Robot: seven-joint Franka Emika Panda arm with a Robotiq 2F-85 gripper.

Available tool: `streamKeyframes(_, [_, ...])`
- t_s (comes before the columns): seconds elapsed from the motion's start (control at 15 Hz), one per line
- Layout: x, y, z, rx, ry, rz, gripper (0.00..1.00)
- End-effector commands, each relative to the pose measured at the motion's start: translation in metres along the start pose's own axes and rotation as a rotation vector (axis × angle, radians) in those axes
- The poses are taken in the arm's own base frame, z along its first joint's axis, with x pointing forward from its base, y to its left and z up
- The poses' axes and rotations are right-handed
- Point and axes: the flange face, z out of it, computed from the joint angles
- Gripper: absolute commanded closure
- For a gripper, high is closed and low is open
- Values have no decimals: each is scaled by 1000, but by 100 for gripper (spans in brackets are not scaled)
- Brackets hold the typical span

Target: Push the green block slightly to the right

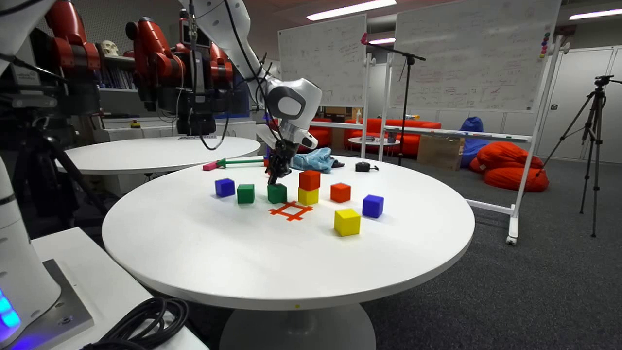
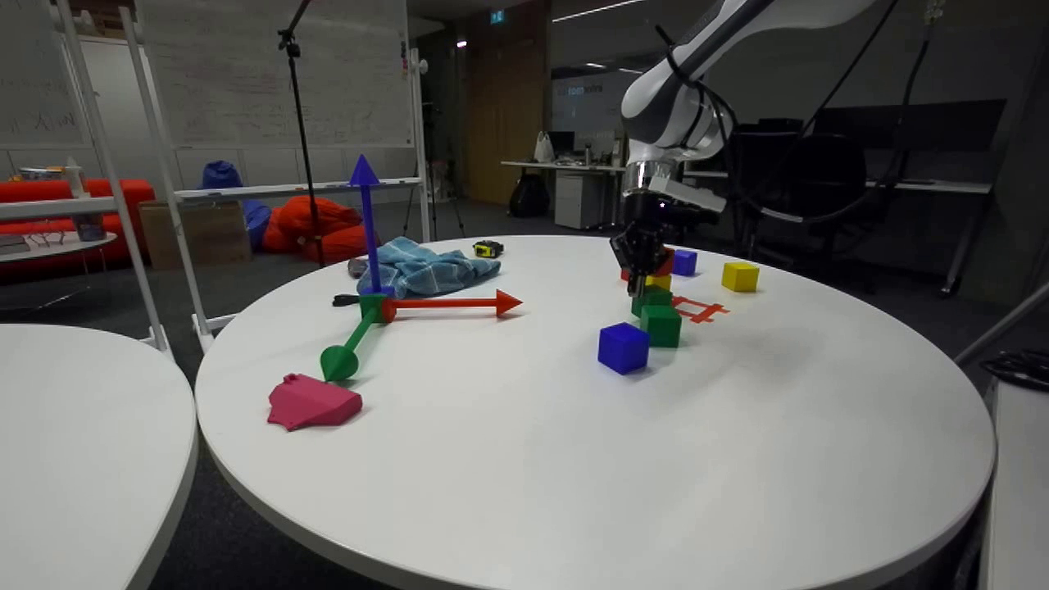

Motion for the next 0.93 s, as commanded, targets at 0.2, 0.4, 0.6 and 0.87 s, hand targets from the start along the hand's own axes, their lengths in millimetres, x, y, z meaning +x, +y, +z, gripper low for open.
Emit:
streamKeyframes(0.2, [-53,2,-44,21,84,-70,98])
streamKeyframes(0.4, [-68,3,-59,15,118,-79,94])
streamKeyframes(0.6, [-90,9,-79,26,184,-90,100])
streamKeyframes(0.87, [-119,14,-103,41,263,-106,66])
